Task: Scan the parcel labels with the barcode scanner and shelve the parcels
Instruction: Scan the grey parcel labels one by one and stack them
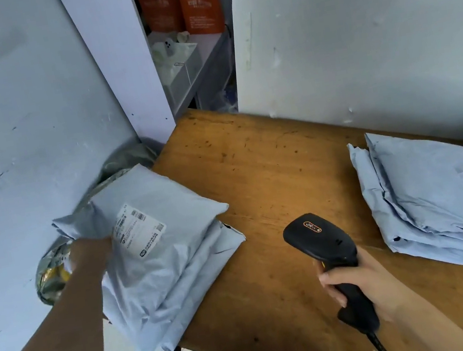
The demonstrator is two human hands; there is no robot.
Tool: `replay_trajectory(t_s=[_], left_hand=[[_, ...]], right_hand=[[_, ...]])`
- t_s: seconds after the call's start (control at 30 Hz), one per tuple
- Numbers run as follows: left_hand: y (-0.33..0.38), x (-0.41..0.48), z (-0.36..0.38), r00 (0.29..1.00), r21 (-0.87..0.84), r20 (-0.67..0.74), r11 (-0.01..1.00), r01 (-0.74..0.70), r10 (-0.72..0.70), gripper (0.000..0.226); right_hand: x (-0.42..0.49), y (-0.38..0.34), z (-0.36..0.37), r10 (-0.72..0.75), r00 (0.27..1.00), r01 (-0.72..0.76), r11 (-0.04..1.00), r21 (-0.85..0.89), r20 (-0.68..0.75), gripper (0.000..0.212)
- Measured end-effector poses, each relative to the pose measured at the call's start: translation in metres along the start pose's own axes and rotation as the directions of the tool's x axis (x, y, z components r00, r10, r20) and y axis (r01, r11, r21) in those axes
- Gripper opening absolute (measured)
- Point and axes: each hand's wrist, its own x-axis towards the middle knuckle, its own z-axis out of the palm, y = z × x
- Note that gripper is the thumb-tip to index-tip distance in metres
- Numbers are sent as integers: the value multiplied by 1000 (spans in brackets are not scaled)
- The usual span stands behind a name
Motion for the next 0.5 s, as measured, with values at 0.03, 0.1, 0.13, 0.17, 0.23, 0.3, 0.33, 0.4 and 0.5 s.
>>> replay_trajectory(t_s=[0.03, 0.1, 0.13, 0.17, 0.23, 0.3, 0.33, 0.4, 0.5], left_hand=[[10, -5, 1, 999, 24, -28, 999, -25, 25, 62], [26, -19, 2, 995, 24, -96, 1000, -7, 9, 79], [32, -26, 3, 990, 33, -141, 999, 8, -3, 83], [38, -34, 6, 985, 61, -173, 998, -3, 14, 85], [45, -41, 19, 958, 185, -243, 977, -106, 150, 92], [62, -53, 37, 903, 280, -263, 923, -266, 340, 93], [75, -62, 48, 853, 282, -255, 879, -384, 455, 87], [107, -88, 74, 726, 229, -162, 742, -631, 668, 71], [155, -135, 119, 526, 11, 153, 531, -847, 836, 51]], right_hand=[[0, 0, 0, 7, 1000, -7, 1000, -2, -12, 33], [0, 2, -1, 24, 999, -24, 1000, 1, -48, 42], [0, 2, -1, 27, 997, -27, 1000, 1, -66, 46], [-1, 3, -1, 23, 997, -23, 1000, 1, -80, 46], [-3, 4, -2, 12, 994, -11, 1000, 5, -110, 40], [-7, 4, -5, 15, 987, -14, 1000, 4, -161, 39], [-9, 4, -8, 20, 981, -19, 1000, 6, -193, 40], [-15, 3, -14, 30, 964, -27, 1000, 14, -264, 37], [-31, -1, -25, 33, 924, -25, 999, 25, -381, 34]])
